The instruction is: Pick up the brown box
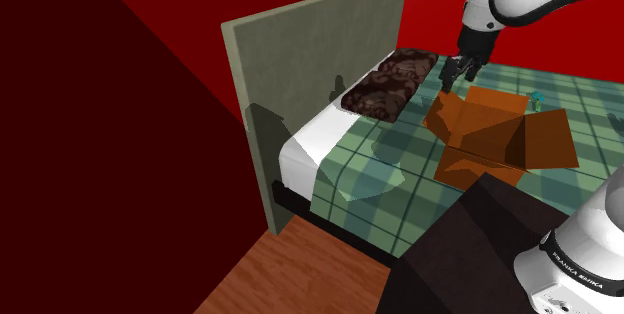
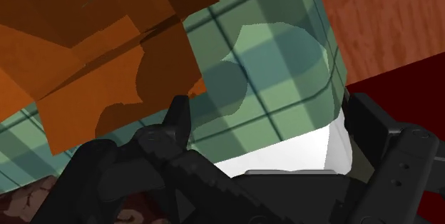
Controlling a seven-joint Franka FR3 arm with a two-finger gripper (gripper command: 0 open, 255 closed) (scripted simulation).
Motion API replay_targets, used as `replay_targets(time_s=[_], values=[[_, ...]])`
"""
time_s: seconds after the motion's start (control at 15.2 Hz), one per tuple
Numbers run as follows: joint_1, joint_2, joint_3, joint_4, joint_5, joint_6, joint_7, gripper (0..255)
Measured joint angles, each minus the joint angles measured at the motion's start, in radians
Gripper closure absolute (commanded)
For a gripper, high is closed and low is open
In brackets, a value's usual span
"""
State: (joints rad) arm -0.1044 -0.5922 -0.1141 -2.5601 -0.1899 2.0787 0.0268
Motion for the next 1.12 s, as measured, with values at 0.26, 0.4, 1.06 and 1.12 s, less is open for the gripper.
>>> replay_targets(time_s=[0.26,0.4,1.06,1.12], values=[[-0.03,0.094,-0.04,-0.048,-0.028,0.131,-0.005,0],[-0.043,0.149,-0.059,-0.062,-0.04,0.195,-0.007,0],[-0.102,0.499,-0.154,-0.064,-0.061,0.52,-0.035,0],[-0.106,0.53,-0.159,-0.064,-0.059,0.548,-0.035,0]])
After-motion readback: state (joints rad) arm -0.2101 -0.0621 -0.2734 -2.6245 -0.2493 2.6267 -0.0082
